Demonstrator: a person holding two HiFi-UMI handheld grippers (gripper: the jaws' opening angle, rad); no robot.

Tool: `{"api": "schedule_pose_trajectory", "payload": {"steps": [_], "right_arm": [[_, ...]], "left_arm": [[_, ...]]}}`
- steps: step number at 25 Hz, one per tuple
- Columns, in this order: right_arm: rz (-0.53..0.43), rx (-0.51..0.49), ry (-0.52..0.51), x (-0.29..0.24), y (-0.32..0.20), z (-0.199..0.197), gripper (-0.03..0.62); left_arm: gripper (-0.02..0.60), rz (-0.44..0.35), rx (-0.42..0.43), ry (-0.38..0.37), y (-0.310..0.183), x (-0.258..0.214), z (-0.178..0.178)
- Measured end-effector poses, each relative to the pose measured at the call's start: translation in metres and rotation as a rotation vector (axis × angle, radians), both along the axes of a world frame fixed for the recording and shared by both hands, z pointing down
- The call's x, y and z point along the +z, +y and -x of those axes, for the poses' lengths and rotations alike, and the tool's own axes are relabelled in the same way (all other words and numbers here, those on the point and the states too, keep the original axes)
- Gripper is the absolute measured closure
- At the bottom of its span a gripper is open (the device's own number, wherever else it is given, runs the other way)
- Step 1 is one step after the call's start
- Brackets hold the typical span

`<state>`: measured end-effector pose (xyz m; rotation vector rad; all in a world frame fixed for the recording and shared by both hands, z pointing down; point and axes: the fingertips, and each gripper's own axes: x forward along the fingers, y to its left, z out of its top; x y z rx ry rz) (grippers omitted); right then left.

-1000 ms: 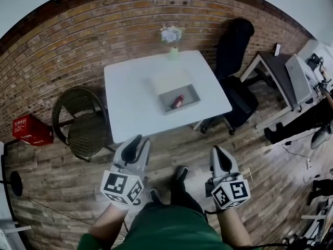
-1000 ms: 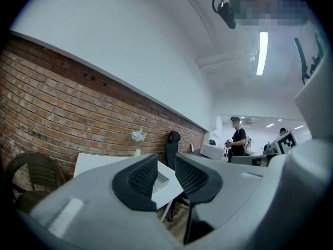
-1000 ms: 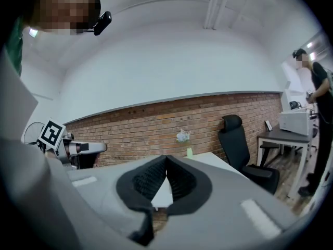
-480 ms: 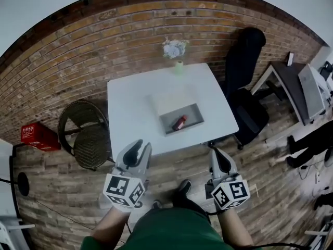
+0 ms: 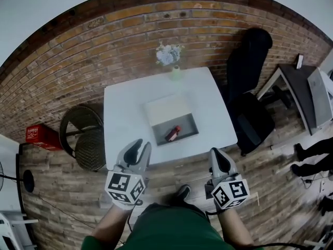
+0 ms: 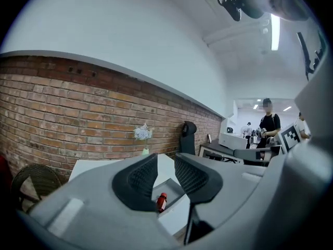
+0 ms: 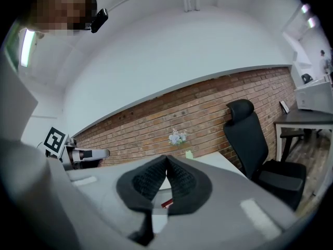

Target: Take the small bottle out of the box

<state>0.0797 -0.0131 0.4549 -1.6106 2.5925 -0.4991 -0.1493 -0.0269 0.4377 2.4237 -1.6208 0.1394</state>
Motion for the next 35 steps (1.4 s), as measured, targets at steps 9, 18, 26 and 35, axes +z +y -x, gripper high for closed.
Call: {"api": "schedule_pose_trajectory", "payload": {"steps": [9, 18, 26, 35], "right_arm": [[0.023, -0.024, -0.045, 0.011, -0.034, -0.035, 0.591], [0.061, 0.017, -0.029, 0.022, -0.062, -0.041, 0.591], [0.083, 0.140, 0.028, 0.020, -0.084, -0.052, 0.591], [0.130, 0.201, 0.089, 0.027, -0.098, -0.018, 0.591]], "left_arm": [[0.472, 0.076, 0.014, -0.118, -0.036, 0.028, -0.041], [0.451, 0.283, 0.130, -0.235, -0.080, 0.100, -0.047], [0.399, 0.514, 0.318, -0.328, -0.118, 0.181, -0.063], [0.394, 0.694, 0.480, -0.396, -0.144, 0.252, -0.079]]}}
